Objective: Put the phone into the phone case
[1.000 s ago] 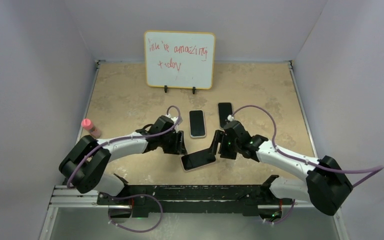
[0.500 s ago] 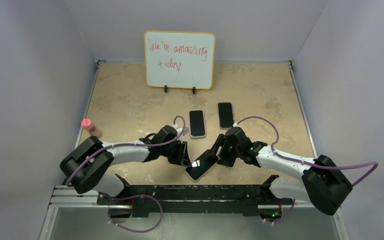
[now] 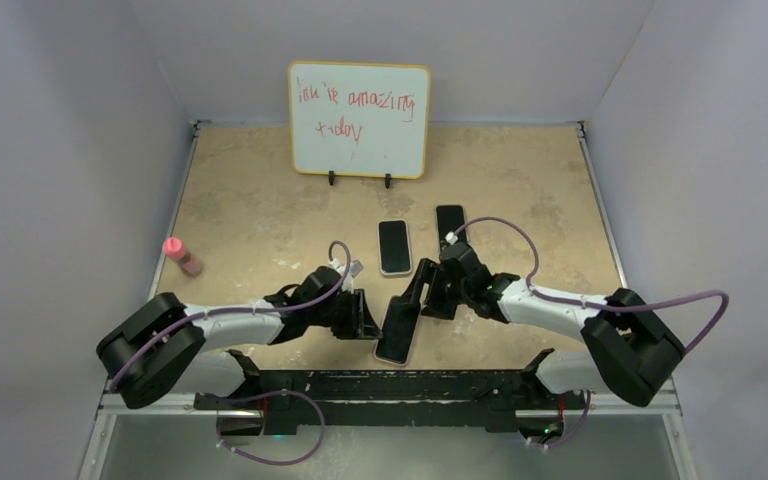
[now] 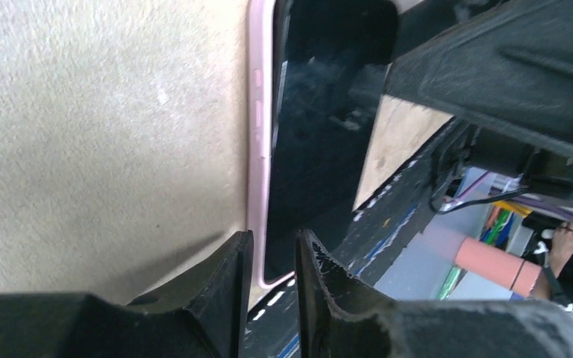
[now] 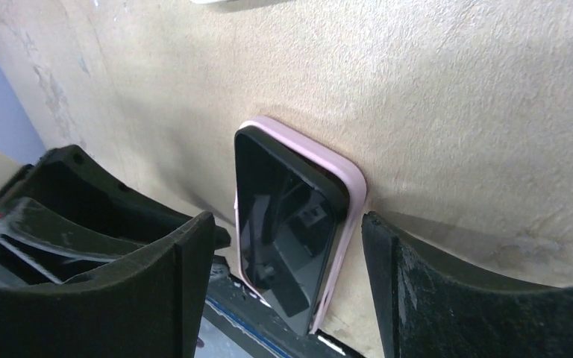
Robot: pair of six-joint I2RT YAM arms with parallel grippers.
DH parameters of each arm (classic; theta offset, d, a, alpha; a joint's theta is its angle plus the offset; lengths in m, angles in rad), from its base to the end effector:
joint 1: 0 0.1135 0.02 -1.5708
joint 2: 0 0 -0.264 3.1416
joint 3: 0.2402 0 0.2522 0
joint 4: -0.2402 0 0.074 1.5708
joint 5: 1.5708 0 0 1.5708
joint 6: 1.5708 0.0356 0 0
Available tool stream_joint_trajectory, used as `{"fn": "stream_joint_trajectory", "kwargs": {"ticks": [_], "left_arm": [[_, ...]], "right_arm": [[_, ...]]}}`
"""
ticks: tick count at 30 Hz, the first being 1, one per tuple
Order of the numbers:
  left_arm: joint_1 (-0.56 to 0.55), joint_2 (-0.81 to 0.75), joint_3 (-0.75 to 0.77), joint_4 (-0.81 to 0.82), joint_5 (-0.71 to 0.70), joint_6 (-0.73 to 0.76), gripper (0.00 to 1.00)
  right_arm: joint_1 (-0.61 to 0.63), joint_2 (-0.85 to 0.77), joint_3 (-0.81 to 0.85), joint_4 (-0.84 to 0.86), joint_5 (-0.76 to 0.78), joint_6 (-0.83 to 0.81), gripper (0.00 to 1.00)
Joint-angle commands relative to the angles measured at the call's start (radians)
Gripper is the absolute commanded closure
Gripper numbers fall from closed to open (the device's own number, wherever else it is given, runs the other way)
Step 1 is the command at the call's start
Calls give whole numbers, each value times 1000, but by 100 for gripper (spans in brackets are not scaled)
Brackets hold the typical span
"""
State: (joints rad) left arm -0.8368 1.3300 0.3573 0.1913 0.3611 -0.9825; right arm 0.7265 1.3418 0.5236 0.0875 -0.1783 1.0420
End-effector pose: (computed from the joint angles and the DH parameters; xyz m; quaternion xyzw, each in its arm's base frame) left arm 0.1385 -0.1723 0.1257 0.0028 0.9107 -0.4004 0.1014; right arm 0.1846 0.1724 0.1600 0.1070 0.9039 0.3657 0.1946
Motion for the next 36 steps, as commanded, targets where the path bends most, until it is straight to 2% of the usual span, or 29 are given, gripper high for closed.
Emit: {"fn": "stream_joint_trajectory", "kwargs": {"ticks": [1,5,12,17,25,30,36], "left_arm": [[-2,-114,-3,29,-94,-63,68],[30,-141,18,1,-112,-28,61],[102,-80,50,8,-37,27,61],[116,-21,56,55,19,37,63],[117,34,40,72,50,57,70],[117,35,27,50,41,70,75],[117,27,16,51,51,77,83]], "right_arm": [[2,-93,-5,-80,9,-77,27],[2,-155,-60,-104,49,-44,25],[15,-215,-181,15,29,81,21],[54,-176,-195,77,37,125,20],[163,-51,-127,145,140,189,20],[163,-19,-149,363,114,174,21],[163,-36,-247,740,48,178,23]]}}
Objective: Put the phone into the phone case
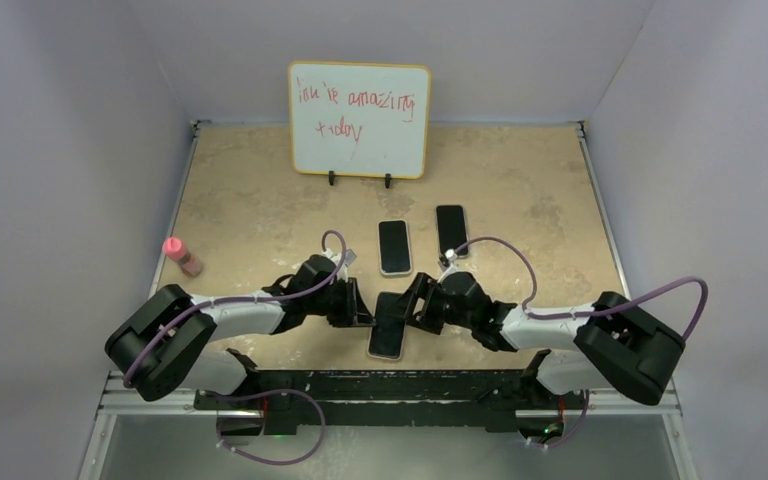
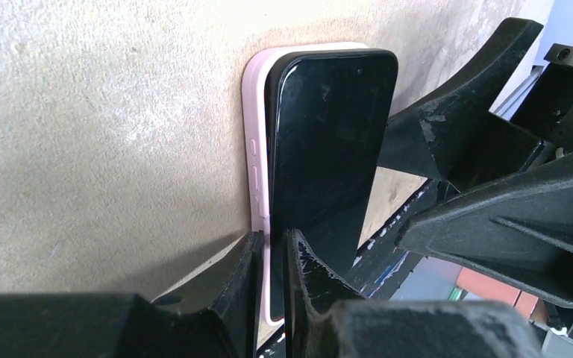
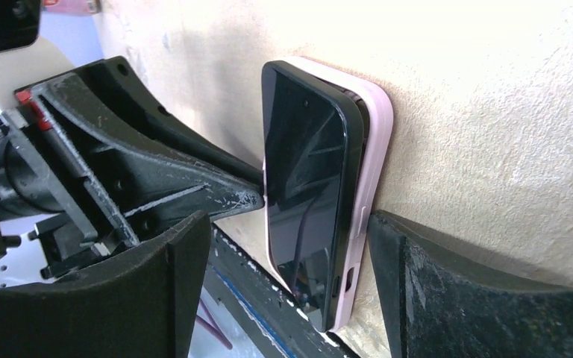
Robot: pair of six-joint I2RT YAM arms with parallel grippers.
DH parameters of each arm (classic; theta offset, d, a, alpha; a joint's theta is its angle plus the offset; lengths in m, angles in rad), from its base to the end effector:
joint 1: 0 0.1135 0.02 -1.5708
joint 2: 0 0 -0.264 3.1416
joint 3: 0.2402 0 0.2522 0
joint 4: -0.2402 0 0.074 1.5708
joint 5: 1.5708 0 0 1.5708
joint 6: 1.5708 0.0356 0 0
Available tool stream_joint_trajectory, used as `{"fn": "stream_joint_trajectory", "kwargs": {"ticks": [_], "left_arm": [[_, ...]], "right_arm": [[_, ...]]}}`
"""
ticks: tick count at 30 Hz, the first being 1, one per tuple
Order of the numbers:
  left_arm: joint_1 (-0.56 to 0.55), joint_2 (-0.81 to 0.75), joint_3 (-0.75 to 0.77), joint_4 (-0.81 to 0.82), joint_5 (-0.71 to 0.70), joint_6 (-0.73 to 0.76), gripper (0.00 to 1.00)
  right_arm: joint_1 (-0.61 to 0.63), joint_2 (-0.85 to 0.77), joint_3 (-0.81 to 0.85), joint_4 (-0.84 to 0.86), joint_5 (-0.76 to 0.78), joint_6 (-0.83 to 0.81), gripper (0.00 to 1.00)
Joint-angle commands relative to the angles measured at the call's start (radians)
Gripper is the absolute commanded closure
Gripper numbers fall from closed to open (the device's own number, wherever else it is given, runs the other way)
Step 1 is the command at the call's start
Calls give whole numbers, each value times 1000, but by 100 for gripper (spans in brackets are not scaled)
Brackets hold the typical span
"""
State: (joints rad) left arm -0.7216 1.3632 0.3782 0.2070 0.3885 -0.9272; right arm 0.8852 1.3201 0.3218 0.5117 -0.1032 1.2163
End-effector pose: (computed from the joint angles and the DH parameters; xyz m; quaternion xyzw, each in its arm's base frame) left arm 0.1617 -0.1602 0.1258 -0.0187 0.9080 -0.3990 0.1265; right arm 0.1455 0.1837 0.1447 0.1147 0.8482 0.4691 0.2177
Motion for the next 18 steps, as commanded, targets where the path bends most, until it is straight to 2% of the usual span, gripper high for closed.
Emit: {"fn": "stream_joint_trajectory", "kwargs": {"ticks": [1,12,18], "left_arm": [[2,-11,-8,32,24,21,83],[2,-91,-55,-6,0,18,82],[2,-89,-50,-6,6,21,80]], "right_arm": [[4,-17,-59,355,-30,5,23],[4,63,-139,660,-113,24,31],[4,115,-110,593,-106,23,32]]}}
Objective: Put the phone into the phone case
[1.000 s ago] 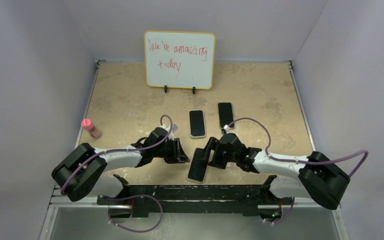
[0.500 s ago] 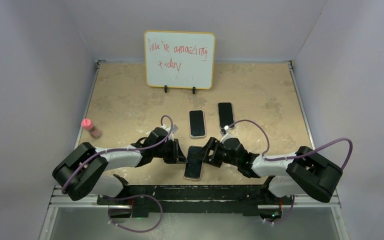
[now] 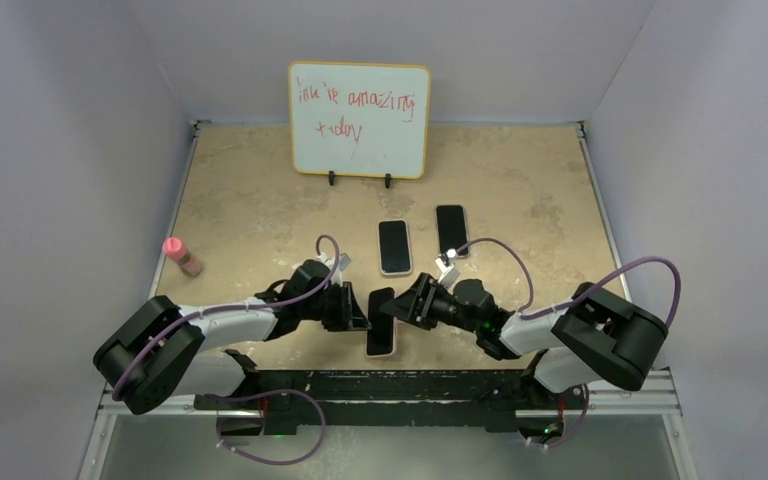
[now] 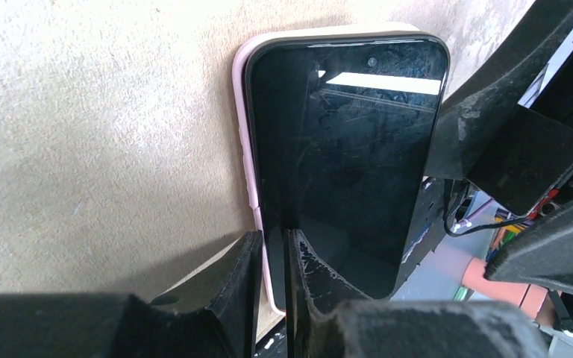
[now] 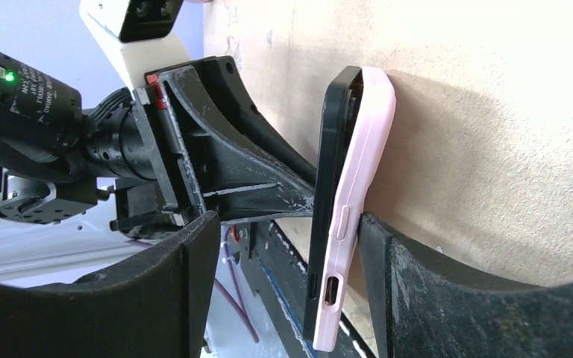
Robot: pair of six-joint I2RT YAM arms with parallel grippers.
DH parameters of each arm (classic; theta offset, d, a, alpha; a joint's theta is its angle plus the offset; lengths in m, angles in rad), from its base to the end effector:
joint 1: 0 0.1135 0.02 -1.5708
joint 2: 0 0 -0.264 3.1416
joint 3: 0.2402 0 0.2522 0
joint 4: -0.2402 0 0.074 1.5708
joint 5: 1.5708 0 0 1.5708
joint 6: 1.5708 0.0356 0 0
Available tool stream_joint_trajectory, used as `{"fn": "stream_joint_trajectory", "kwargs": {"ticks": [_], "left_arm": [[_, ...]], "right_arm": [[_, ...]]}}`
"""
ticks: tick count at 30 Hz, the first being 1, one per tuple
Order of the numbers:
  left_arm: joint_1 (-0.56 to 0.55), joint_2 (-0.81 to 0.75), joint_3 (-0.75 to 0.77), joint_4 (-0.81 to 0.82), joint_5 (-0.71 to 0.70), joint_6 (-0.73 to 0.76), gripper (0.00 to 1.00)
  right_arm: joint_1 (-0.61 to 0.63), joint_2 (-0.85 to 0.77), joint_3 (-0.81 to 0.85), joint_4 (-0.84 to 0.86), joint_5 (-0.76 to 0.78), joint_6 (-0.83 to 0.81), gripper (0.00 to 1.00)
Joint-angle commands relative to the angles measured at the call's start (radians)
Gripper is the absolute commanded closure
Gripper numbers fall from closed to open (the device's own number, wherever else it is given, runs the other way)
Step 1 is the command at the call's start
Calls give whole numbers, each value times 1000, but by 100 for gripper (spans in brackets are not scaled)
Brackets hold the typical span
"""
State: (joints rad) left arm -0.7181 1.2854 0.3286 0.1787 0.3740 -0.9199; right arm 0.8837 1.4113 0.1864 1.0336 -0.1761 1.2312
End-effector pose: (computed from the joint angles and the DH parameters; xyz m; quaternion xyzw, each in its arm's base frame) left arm 0.1512 -0.1494 0.1260 -0.0199 0.9090 -0.3942 0.1338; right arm 0.1377 0.1776 0.1433 0.0777 0.7665 0.5855 0.2522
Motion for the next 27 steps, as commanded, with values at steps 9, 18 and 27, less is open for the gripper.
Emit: {"fn": "stream_joint_trajectory", "kwargs": {"ticks": [9,18,27], "left_arm": [[-3,-27,-15,24,17,15,80],[-4,-53,0,-37,-4,56,79],[-3,-26,-14,3,8,40,79]], "right_arm": [[6,90,56,55,-49,-8,65],[6,36,114,-154,19,-81,100],[6,6,202,-407,32,-147,62]]}}
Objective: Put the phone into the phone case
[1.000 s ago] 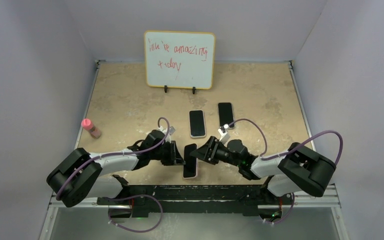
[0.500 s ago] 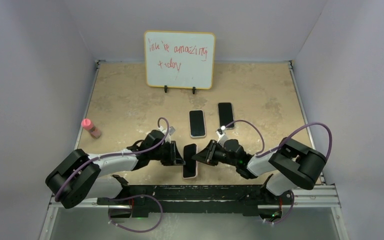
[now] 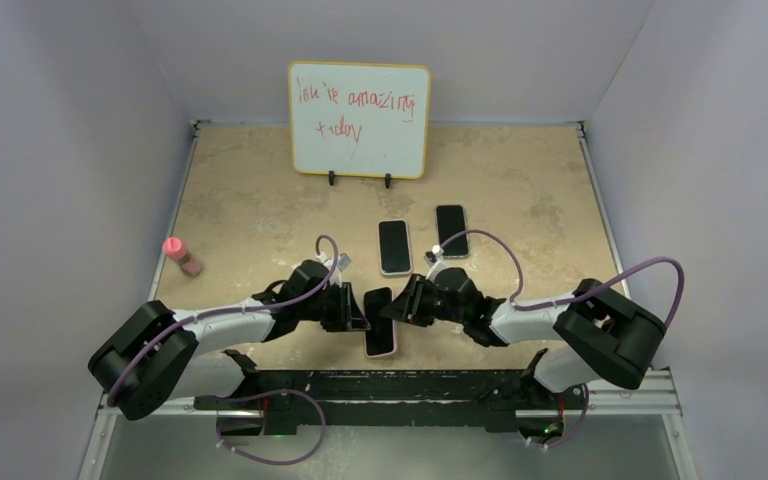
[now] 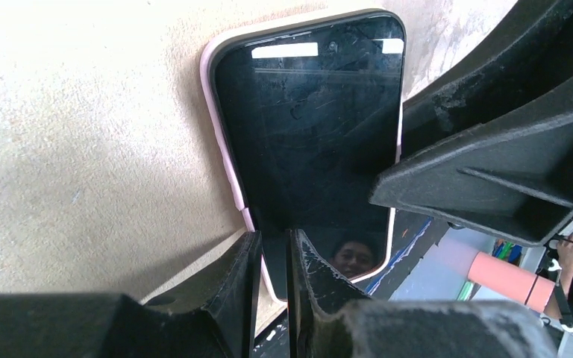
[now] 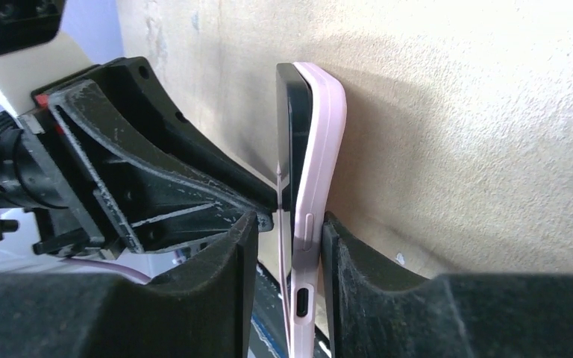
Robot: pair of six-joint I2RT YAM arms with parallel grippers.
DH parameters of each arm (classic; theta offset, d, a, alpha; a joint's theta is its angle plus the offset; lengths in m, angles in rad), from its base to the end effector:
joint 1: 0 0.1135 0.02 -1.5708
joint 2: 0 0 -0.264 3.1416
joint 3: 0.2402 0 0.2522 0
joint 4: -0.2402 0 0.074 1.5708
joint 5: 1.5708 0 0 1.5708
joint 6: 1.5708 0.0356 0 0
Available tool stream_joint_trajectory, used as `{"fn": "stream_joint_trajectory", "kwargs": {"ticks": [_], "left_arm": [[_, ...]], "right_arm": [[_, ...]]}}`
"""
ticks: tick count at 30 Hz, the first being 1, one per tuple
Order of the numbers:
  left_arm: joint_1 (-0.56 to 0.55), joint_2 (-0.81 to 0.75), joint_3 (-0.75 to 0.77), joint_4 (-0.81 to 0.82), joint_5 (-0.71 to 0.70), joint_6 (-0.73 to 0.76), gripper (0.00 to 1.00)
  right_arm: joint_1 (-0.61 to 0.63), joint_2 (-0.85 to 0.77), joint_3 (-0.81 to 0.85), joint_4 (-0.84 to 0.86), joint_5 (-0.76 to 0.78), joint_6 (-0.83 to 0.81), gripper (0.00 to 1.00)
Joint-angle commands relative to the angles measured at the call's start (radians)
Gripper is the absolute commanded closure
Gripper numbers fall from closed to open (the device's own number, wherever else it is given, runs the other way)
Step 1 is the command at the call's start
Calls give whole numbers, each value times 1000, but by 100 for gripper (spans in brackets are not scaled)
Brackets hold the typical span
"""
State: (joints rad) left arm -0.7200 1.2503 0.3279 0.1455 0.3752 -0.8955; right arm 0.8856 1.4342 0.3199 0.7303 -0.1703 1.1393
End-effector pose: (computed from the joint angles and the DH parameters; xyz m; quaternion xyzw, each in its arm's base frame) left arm 0.1485 -0.1476 0.1299 -0.0076 0.9089 -0.3934 0.1382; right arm 0.1517 0.1951 0.1407 0.0573 0.8254 0.5099 0.2354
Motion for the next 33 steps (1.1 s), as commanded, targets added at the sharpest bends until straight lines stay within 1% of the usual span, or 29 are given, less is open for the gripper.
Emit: {"fn": "stream_joint_trajectory", "kwargs": {"ticks": [1,2,5,7,10,13,14,15,17,19,22,26,29,33], "left_arm": [[-1,9,-14,43,14,13,79],[-2,7,-15,48,20,10,79],[1,-17,-11,38,28,2,79],[15,-54,-1,6,39,9,76],[75,-151,27,-60,77,27,70],[111,-288,86,-137,92,63,55],[116,-319,117,-165,97,76,50],[118,-345,145,-192,109,86,45],[120,-379,205,-201,142,99,36],[122,-403,257,-197,175,104,30],[123,-446,309,-163,214,101,24],[123,-474,348,-84,280,105,20],[123,-475,347,-44,331,117,19],[123,-474,327,16,374,103,19]], "right_arm": [[4,-15,77,-124,31,-63,63],[4,-15,81,-131,36,-72,67],[4,-26,78,-124,40,-88,90],[4,-50,71,-105,28,-93,100],[3,-134,66,-94,18,-155,100],[2,-275,47,-143,12,-241,100],[3,-345,32,-141,12,-260,100],[3,-379,14,-139,12,-276,100],[3,-499,-8,-142,3,-334,100],[2,-585,-15,-156,-23,-401,100],[3,-687,-7,-165,-87,-467,100],[2,-788,-5,-127,-151,-493,100],[2,-811,3,-83,-210,-499,100],[3,-776,21,-22,-319,-490,100]]}}
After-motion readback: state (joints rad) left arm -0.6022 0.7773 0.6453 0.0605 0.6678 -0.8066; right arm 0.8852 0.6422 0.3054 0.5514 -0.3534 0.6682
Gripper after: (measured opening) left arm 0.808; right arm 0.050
